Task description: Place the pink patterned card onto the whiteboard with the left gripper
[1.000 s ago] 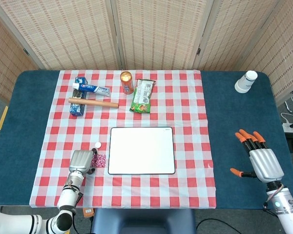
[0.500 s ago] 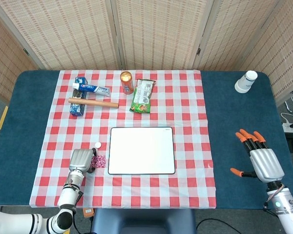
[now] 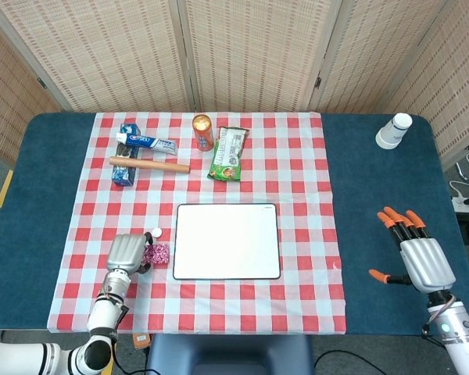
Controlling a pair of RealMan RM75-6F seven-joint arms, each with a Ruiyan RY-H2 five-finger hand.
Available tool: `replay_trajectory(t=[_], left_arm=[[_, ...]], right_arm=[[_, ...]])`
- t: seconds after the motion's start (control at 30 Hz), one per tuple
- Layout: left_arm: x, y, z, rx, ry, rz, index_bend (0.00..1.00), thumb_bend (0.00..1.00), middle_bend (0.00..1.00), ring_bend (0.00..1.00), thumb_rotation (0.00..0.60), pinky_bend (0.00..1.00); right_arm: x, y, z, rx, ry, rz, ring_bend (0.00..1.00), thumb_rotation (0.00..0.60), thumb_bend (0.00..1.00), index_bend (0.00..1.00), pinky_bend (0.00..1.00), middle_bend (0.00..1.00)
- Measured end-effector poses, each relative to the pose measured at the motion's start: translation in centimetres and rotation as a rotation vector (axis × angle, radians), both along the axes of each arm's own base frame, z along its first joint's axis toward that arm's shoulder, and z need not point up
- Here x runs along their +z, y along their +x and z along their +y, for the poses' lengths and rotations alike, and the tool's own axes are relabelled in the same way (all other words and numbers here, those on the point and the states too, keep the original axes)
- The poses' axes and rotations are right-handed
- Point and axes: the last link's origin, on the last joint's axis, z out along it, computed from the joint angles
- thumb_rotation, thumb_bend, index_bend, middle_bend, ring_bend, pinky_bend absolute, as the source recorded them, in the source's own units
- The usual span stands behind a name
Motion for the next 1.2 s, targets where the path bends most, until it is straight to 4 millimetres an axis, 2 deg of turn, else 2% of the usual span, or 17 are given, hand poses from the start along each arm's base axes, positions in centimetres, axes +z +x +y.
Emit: replay_trajectory(t=[0.13,0.33,0.43,0.6,1.0,1.2], left_arm=[[1.0,1.8,0.0,-0.04,0.008,-0.022,0.43,0.25,1.0,1.0,0.6,1.0],[1.3,6.2,1.0,-0.135,0.006,-0.008,0.43,0.26,1.0,1.0,0.6,1.0],[0.6,8.6,1.8,-0.159,-0.006,-0.005,0.43,0.26,1.0,1.0,0.6,1.0],[-1.6,12.4,2.6,-0.181,-0.029,-0.011,0.43,0.26,1.0,1.0,0.6,1.0],[-6.4,15.6,3.7,-0.173,-0.061,0.003,0.43,0.26,1.0,1.0,0.6,1.0],[-7.5,16.4,3.9,-0.154,-0.092,-0.013,0.43,0.26,1.0,1.0,0.6,1.0]], right_arm=[[-0.1,0.1,0.1,0.004,0.004,0.001,0.0,0.456,0.0,0.0,0.0,0.0],[-0.1,0.2,0.3,0.016,0.013,-0.002,0.0,0.456,0.0,0.0,0.0,0.0],[0.0,0.2,0.4,0.017,0.012,-0.007,0.0,0.456,0.0,0.0,0.0,0.0],[0.4,-0.1,0.3,0.009,0.008,-0.023,0.0,0.456,0.0,0.0,0.0,0.0],[0.6,-0.5,0.0,-0.001,0.017,-0.035,0.0,0.455,0.0,0.0,0.0,0.0],[0.7,-0.7,-0.2,-0.011,0.019,-0.041,0.0,0.456,0.0,0.0,0.0,0.0]])
